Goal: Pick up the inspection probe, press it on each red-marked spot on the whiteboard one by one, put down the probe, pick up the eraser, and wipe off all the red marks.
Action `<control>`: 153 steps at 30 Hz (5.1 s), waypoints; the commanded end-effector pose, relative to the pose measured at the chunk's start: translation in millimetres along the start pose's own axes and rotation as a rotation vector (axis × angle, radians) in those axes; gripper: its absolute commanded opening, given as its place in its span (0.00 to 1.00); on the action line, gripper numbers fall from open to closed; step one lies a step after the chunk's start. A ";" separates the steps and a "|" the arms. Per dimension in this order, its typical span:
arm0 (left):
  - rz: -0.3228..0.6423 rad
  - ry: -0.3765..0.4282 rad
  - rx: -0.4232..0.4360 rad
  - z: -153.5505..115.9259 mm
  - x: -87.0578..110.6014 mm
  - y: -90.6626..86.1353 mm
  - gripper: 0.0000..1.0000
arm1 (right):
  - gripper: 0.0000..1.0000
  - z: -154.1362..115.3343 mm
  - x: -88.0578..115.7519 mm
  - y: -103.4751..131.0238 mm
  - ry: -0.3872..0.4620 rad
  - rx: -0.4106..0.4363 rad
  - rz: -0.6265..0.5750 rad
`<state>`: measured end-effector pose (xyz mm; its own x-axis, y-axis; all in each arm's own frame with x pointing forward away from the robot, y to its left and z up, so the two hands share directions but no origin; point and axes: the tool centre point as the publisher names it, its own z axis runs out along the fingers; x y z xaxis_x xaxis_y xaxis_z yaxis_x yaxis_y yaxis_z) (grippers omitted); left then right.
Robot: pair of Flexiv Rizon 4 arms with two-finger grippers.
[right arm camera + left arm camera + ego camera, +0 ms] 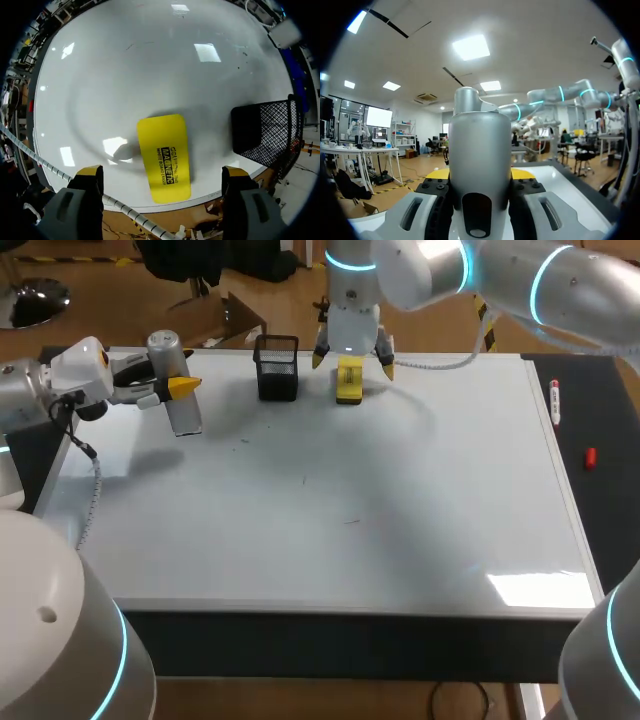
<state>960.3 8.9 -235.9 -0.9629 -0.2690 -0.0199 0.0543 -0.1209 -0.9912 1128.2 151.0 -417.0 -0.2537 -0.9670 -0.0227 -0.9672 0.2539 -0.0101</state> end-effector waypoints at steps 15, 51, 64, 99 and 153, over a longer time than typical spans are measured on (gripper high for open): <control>0.001 -0.004 -0.002 0.3 1.1 -1.9 0.00 | 1.00 -110.8 53.2 -8.2 -0.136 0.045 0.322; 0.001 -0.004 -0.002 0.3 1.1 -1.9 0.00 | 1.00 -159.2 117.9 -29.2 -0.539 -0.404 0.795; 0.001 -0.004 -0.002 0.3 1.1 -1.9 0.00 | 1.00 -159.8 129.9 -22.8 -0.548 -0.404 0.808; 0.078 0.298 0.012 103.3 -53.7 -49.9 0.00 | 1.00 -159.8 129.9 -22.8 -0.548 -0.404 0.808; -0.008 0.367 0.001 189.1 -96.6 13.2 0.00 | 1.00 -159.8 129.9 -22.8 -0.548 -0.404 0.808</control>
<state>1105.4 -146.3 -218.8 -0.9933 0.1006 -0.0569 0.0453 -0.1142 -0.9924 1114.4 16.5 -260.6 -0.8804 -0.3442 -0.3262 -0.4726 0.6936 0.5436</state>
